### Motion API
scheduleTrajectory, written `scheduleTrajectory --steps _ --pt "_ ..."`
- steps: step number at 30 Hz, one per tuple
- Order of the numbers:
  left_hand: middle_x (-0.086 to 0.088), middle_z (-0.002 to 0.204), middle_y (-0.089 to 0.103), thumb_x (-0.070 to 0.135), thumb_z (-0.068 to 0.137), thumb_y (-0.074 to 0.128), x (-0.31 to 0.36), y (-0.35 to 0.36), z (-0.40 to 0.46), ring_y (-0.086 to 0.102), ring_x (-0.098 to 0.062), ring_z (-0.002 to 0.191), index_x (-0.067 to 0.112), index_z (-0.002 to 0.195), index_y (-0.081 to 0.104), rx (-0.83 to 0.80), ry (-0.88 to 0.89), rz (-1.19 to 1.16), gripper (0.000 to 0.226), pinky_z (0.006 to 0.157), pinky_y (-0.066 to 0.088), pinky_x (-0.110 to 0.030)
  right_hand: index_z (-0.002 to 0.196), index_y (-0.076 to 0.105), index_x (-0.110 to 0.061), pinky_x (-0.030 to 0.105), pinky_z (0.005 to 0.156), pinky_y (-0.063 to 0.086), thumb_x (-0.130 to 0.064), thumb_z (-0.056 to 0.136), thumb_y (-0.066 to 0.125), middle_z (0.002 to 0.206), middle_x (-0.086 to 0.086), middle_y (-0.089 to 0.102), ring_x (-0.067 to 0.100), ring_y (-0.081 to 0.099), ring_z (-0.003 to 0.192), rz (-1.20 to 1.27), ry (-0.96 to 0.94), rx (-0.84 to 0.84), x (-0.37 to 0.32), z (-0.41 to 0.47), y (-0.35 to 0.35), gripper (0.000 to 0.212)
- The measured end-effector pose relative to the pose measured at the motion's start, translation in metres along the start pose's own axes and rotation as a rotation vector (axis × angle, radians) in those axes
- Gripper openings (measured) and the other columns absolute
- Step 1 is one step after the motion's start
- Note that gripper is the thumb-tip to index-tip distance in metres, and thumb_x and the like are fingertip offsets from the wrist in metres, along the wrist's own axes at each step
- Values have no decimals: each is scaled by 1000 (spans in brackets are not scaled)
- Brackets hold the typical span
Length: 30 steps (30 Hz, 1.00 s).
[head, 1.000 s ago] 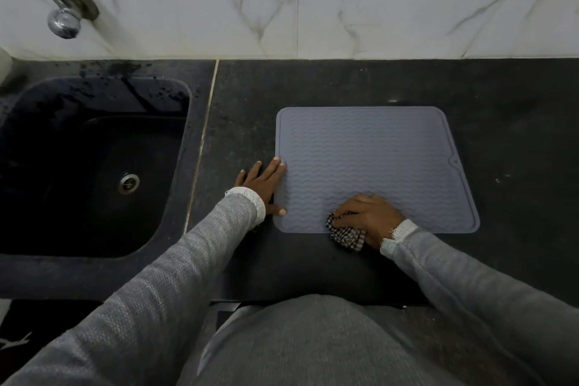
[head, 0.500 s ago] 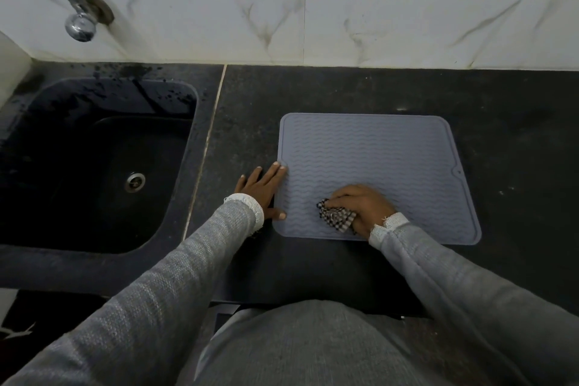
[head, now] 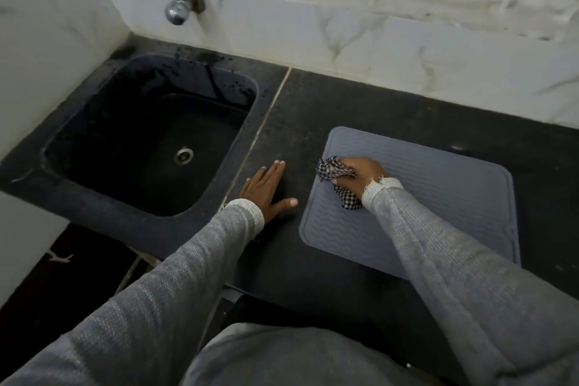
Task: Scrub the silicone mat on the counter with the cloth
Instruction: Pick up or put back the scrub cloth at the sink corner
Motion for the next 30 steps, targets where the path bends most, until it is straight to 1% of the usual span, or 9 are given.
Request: scheduleTrajectory --steps 2,4,10,12,15,19,22,26,30 --pt "7 160 -1 58 87 52 -10 -5 -6 -1 -23 147 26 152 -2 39 -31 -24 90 118 8 -49 103 69 -14 33 89 50 -23 79 71 102 6 71 21 64 96 10 -13 -42 -13 14 6 26" --pt "8 160 0 59 87 51 -23 -11 -12 0 -22 147 27 152 -1 74 -72 -27 89 118 8 -49 101 69 -14 35 87 52 -30 79 71 100 6 71 20 65 93 6 -40 -73 -27 28 17 28" --pt "8 160 2 62 85 50 -81 -37 -15 4 -23 147 27 152 0 111 -148 -40 90 117 11 -51 98 68 -17 27 81 51 -44 81 65 97 4 72 18 66 88 -20 -69 -136 -82 65 54 33" --pt "8 160 1 61 86 50 -104 -51 -15 3 -23 147 27 152 0 130 -173 -56 90 116 10 -51 97 68 -18 24 77 48 -46 82 63 97 4 72 19 66 88 -57 -81 -139 -104 80 67 32" --pt "9 160 1 61 86 50 -143 -76 -15 3 -20 147 27 152 0 155 -194 -61 89 116 9 -51 98 68 -18 24 77 47 -48 82 62 97 4 71 20 66 88 -130 -115 -151 -140 106 88 34" --pt "6 160 6 57 87 52 -200 -113 -11 7 -20 147 25 152 5 187 -230 -71 87 116 12 -52 93 68 -17 23 76 46 -40 80 68 88 -1 68 19 66 88 -242 -107 -310 -184 150 117 27" --pt "5 160 7 55 87 54 -237 -141 -8 10 -22 147 24 152 6 219 -255 -75 87 116 12 -51 100 69 -16 22 80 46 -29 79 72 97 1 70 20 66 94 -294 -119 -386 -213 186 137 24" --pt "4 160 7 57 86 53 -280 -169 -2 12 -23 146 23 152 5 228 -286 -62 88 116 14 -52 109 67 -18 21 82 44 -17 81 69 106 2 69 20 64 100 -277 -159 -358 -255 227 159 28" --pt "7 160 6 59 86 51 -313 -193 11 11 -23 146 25 152 4 222 -317 -74 88 116 14 -52 108 68 -21 18 74 42 -13 84 64 92 -3 65 17 63 87 -191 -191 -251 -290 258 176 26"
Point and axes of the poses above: each hand's wrist, its own z-axis towards the middle knuckle, its own y-axis out of the palm, x = y × z, the point moved 2 cm from there along z, towards the middle knuckle
